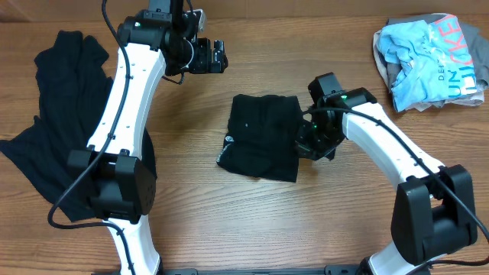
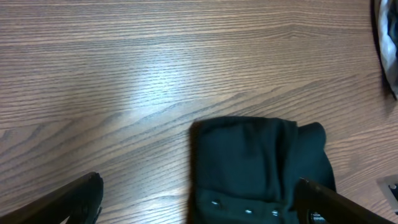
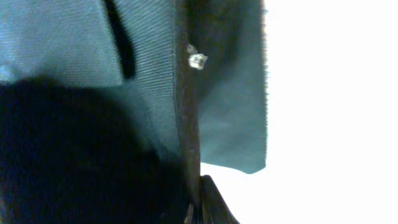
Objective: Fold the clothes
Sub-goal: 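Grasp the folded black shirt bundle with the right gripper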
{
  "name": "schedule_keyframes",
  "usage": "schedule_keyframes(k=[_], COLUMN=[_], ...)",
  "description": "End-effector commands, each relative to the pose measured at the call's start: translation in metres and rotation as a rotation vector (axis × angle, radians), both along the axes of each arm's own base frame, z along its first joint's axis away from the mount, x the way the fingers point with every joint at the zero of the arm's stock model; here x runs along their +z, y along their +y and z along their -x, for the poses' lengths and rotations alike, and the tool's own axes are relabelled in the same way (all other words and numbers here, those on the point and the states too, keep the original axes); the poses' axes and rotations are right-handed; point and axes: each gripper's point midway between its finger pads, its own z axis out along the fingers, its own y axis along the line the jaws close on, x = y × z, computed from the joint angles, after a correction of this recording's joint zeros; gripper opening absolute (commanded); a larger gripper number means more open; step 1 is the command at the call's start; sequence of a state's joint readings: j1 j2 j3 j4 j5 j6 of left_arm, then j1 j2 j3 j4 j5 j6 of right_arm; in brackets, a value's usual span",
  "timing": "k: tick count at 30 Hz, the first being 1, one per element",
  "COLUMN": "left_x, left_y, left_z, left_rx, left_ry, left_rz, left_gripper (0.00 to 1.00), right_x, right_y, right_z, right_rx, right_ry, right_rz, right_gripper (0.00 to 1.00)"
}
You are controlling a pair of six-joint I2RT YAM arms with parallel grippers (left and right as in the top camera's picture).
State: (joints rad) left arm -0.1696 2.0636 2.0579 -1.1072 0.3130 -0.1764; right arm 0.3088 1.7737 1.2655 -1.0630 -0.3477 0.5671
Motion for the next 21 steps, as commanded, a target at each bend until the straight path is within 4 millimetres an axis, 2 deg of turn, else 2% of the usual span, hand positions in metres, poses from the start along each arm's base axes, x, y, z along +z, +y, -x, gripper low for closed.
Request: schedule_keyframes(k=[1,8,12,14,16,19,21], left_x=[0.019,0.018,0.016,0.015,0.015,0.015,0.015], left_y=[0.003,0.003,0.004,0.004,0.004,0.004,0.005], left_z=[-0.001,0.0,0.002,0.002,0.002,0.002,0.002], left_rx=[-0.013,-0.019,-0.035,-0.035,-0.035,-0.034,-0.031], left_ry=[-0.056,-0.051,-0.045,-0.043,-0.044,-0.044,-0.044], left_rz=[-0.01,-0.014,-0.024,-0.024,-0.024,-0.025,-0.03], left_gripper=[1.0,1.0,1.0,1.0,1.0,1.0,1.0], right_x=[-0.005,-0.042,-0.05,-0.045,-0.038,-0.022,-0.011], right_y=[-0.029,-0.036,-0.051,-0.063,-0.066,-0.068,-0.069], right_z=[0.001,0.008,0.011,0.008,0.005,-0.001,-0.007], right_rx=[0.025,0.019,-0.003,0.017,0.045,0.093,0.112], right_ry=[-0.037,-0.003,0.016,0.018,0.013,-0.02,-0.051], right_rz=[0.143,0.165,0.188,0.174,0.15,0.119,0.116], right_gripper=[0.04,0.04,0.06,0.21,0.34,0.63,0.75])
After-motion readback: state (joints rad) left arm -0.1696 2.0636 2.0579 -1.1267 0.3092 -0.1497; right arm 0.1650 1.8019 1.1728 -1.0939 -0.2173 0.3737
